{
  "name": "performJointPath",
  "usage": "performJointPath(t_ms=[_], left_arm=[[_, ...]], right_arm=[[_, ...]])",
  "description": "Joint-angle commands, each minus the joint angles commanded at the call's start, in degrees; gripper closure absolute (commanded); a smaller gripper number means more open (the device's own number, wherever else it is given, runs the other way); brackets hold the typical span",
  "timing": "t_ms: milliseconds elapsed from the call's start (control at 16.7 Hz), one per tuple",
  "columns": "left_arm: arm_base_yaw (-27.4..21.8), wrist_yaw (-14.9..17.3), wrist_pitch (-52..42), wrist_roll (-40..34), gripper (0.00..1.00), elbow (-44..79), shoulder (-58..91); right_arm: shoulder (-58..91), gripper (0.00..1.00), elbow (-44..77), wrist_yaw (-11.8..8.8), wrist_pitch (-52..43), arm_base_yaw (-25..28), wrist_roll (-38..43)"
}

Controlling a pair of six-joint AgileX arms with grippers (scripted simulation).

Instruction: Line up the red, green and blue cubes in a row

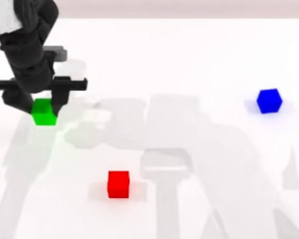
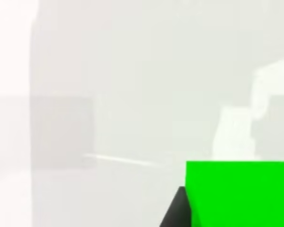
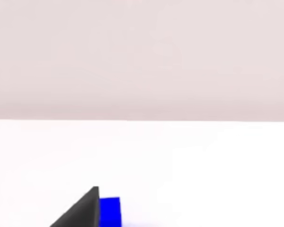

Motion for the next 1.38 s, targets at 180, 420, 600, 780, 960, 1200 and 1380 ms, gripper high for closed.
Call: performJointPath(t_ms=[180,420,600,780,960,1200,1380], left_arm=[[0.1,0.0,-1.1,0.0,1.00,0.8,-0.7],[-1.0,0.0,-1.2,-0.8,1.00,1.1,-0.3],[-6.7,-0.2,-2.4,-6.4,1.00,2.8,0.6],[-16.1,-0.3,-4.2,-16.3,1.00,4.7,1.4],[-26.7,-0.4,-5.9,-27.5,1.00,6.5,1.9],[-36.2,-0.6,-7.0,-37.2,1.00,8.1,1.5],[-37.5,-0.6,-7.1,-38.5,1.00,8.3,1.3]], right_arm=[[0.0,0.00,0.0,0.0,0.0,0.0,0.0],[0.0,0.00,0.0,0.0,0.0,0.0,0.0],[0.0,0.00,0.0,0.0,0.0,0.0,0.0],[0.0,0.00,0.0,0.0,0.0,0.0,0.0],[0.0,0.00,0.0,0.0,0.0,0.0,0.0],[0.0,0.00,0.0,0.0,0.0,0.0,0.0],[0.0,0.00,0.0,0.0,0.0,0.0,0.0]])
